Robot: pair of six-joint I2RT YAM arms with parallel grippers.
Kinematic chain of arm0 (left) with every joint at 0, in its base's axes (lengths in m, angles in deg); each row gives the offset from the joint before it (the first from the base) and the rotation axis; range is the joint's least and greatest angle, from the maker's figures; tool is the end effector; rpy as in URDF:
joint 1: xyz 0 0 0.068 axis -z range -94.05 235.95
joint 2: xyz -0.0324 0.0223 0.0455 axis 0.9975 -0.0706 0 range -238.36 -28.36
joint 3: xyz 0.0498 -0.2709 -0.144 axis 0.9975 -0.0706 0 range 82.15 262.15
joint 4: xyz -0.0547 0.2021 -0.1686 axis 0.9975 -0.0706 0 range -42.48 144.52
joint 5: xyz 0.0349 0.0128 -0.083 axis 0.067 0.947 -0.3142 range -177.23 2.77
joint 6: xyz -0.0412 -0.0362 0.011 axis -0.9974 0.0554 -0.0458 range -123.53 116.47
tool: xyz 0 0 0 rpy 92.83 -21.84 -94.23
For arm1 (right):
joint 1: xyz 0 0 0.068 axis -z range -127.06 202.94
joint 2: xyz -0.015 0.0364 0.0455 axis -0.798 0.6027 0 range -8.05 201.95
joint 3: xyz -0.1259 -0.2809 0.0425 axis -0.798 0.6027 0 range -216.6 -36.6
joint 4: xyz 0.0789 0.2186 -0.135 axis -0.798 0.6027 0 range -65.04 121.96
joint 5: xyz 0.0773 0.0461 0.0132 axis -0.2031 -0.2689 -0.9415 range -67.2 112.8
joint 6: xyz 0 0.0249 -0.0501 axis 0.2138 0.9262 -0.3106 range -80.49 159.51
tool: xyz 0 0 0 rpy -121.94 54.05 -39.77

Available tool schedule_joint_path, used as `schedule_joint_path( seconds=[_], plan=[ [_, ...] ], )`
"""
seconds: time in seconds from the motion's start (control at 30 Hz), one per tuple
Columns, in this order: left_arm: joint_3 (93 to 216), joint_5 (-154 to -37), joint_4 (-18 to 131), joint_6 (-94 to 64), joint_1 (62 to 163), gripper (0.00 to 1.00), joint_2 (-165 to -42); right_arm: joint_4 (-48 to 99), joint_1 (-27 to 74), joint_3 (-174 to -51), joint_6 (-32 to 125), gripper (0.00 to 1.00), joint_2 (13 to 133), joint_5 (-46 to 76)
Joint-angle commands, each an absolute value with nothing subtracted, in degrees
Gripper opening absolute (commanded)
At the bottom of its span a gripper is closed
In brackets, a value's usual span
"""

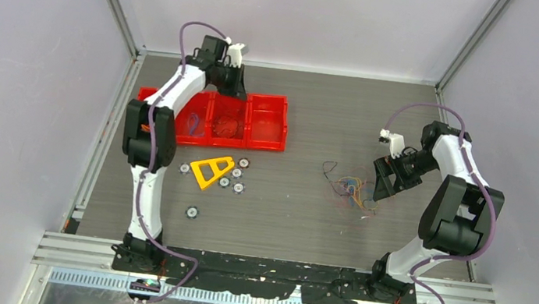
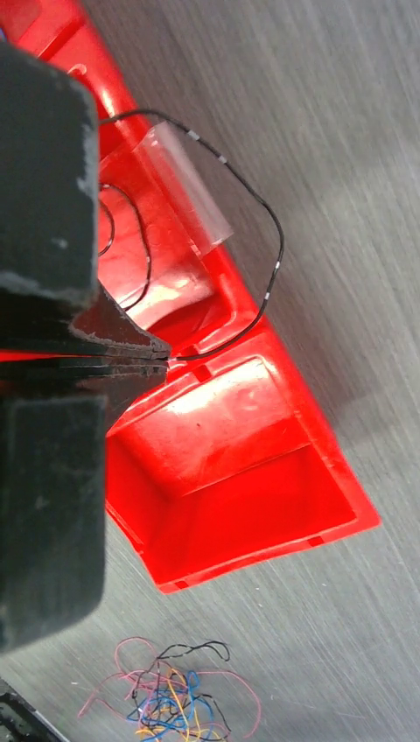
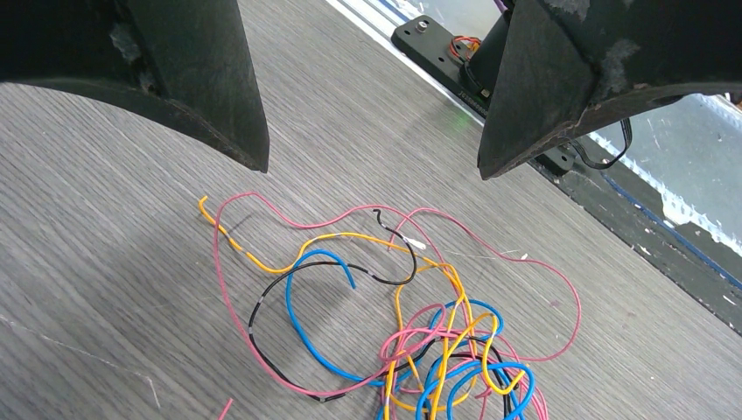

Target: Untangle the cables

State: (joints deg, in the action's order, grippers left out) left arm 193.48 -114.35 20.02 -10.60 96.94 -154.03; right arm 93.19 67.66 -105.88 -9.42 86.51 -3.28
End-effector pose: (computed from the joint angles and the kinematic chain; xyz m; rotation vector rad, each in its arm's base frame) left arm 0.5148 -0.1178 0.2736 0.3008 2.4033 -0.7167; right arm 0.2865 -0.0577 0.2533 -0.8301 2.7674 0.6155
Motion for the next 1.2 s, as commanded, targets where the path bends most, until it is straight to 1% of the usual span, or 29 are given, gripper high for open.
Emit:
schedule_joint_path(
  seconds=[0.0,0.17,0.4,0.5,0.93,0.97,1.1,1.17],
  plan=[
    [185.11,-115.75,24.28,-10.86,96.85,0.00,-145.51,93.83,67.43,-106.91,-9.31,0.95,86.46,-3.76],
    [175.82,-116.18,28.30,-12.10,96.85,0.00,-138.38,93.62,67.36,-106.41,-9.35,0.95,86.00,-4.20],
    [168.53,-117.19,30.04,-13.84,96.85,0.00,-134.86,93.48,67.42,-105.89,-9.53,0.95,85.33,-4.53],
    [169.36,-116.56,28.94,-14.06,96.72,0.00,-136.12,93.46,67.36,-105.77,-9.62,0.95,85.22,-4.57],
    [179.97,-114.59,22.97,-17.62,94.29,0.00,-146.39,93.34,67.36,-105.66,-9.58,0.95,85.57,-3.95],
    [180.87,-114.61,22.84,-17.50,94.22,0.01,-147.00,93.34,67.40,-105.79,-9.48,0.95,85.71,-3.97],
    [184.31,-117.19,21.13,-14.86,94.21,0.37,-147.32,93.32,67.43,-105.90,-9.34,0.95,85.84,-3.82],
    [183.29,-118.25,21.45,-13.04,94.28,0.47,-144.43,93.39,67.38,-105.75,-9.32,0.95,85.77,-3.82]
  ],
)
